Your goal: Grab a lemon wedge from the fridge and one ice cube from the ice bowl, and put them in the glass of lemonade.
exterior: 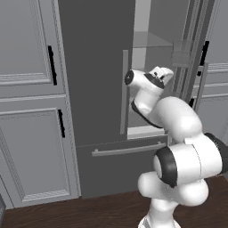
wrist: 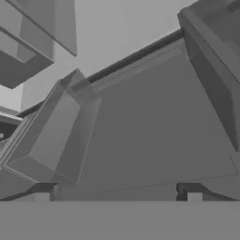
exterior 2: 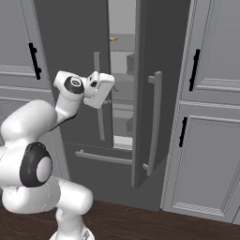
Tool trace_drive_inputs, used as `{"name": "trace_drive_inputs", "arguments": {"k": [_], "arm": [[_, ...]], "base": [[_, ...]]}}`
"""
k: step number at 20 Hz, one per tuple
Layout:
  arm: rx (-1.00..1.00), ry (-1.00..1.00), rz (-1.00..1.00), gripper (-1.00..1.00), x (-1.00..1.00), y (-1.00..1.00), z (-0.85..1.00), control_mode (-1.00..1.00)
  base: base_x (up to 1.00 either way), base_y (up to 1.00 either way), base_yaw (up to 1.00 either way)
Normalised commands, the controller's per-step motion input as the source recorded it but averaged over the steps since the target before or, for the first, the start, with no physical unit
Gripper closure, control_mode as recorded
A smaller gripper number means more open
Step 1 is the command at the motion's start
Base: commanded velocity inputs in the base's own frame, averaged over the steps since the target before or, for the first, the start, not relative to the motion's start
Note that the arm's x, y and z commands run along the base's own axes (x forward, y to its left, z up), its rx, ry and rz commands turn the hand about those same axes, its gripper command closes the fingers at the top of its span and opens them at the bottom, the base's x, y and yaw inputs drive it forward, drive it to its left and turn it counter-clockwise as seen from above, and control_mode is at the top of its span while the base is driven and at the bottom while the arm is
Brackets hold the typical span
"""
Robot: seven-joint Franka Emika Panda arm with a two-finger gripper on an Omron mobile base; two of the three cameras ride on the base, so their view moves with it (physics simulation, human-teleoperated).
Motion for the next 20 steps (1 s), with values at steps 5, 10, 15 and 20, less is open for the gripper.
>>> {"name": "trace_drive_inputs", "arguments": {"k": [5,10,15,20], "arm": [[0.00,0.07,-0.09,-1.00,0.20,-0.62,-0.25,-1.00],[0.00,0.00,-0.10,-1.00,0.00,-0.66,-0.45,-1.00],[0.00,0.00,-0.15,-1.00,-0.03,-0.87,-0.14,-1.00],[0.00,0.00,-0.16,-1.00,-0.03,-1.00,-0.09,-1.00]], "base": [[0.00,0.00,0.00],[0.00,0.00,0.00],[0.00,0.00,0.00],[0.00,0.00,0.00]]}}
